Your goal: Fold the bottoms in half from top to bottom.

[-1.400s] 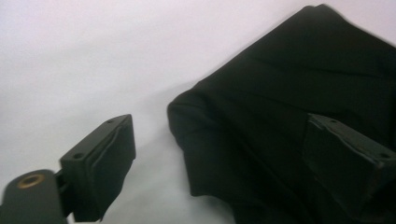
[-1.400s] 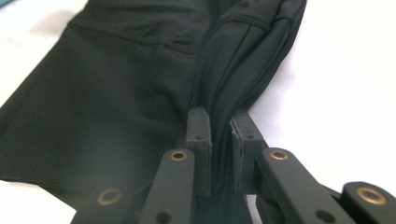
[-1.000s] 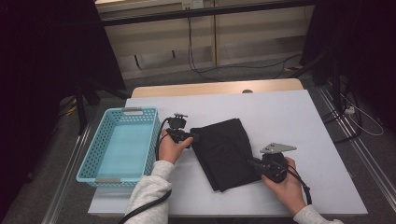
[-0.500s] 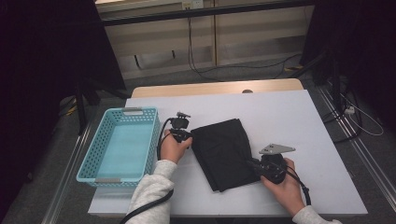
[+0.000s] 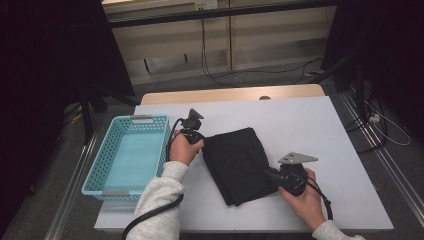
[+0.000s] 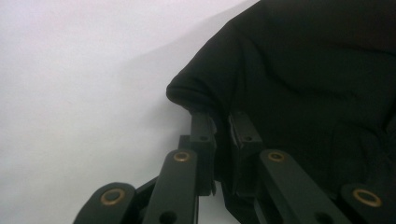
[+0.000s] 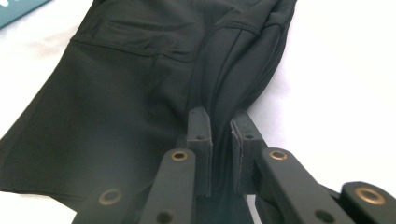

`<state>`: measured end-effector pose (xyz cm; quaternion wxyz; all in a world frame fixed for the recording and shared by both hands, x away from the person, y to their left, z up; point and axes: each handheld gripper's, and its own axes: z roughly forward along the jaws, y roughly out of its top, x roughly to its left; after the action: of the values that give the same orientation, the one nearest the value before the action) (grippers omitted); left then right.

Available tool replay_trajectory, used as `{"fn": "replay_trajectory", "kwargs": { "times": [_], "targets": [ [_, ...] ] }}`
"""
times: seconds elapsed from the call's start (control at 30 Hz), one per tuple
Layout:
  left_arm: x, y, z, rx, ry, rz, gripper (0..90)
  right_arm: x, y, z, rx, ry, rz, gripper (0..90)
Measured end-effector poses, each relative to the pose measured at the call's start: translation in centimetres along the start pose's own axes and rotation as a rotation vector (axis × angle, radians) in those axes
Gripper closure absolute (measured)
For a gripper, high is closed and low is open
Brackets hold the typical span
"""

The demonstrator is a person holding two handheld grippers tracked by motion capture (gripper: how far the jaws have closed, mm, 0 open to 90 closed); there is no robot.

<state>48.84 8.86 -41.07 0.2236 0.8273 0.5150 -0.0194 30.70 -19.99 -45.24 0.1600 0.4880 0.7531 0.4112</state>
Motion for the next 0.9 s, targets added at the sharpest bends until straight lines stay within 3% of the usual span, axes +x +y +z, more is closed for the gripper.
{"fn": "replay_trajectory", "kwargs": {
  "times": [0.37,0.9],
  "targets": [
    [-0.5,1.9,-3.2,0.065,0.021,0.031,82.4,0.8,0.7,-0.5,-0.038,0.017,-0.007,80.9],
    [0.2,3.3,-6.3,0.146,0.041,0.018,82.5,2.6,1.8,-0.4,-0.067,0.031,-0.057,80.9]
  ]
}}
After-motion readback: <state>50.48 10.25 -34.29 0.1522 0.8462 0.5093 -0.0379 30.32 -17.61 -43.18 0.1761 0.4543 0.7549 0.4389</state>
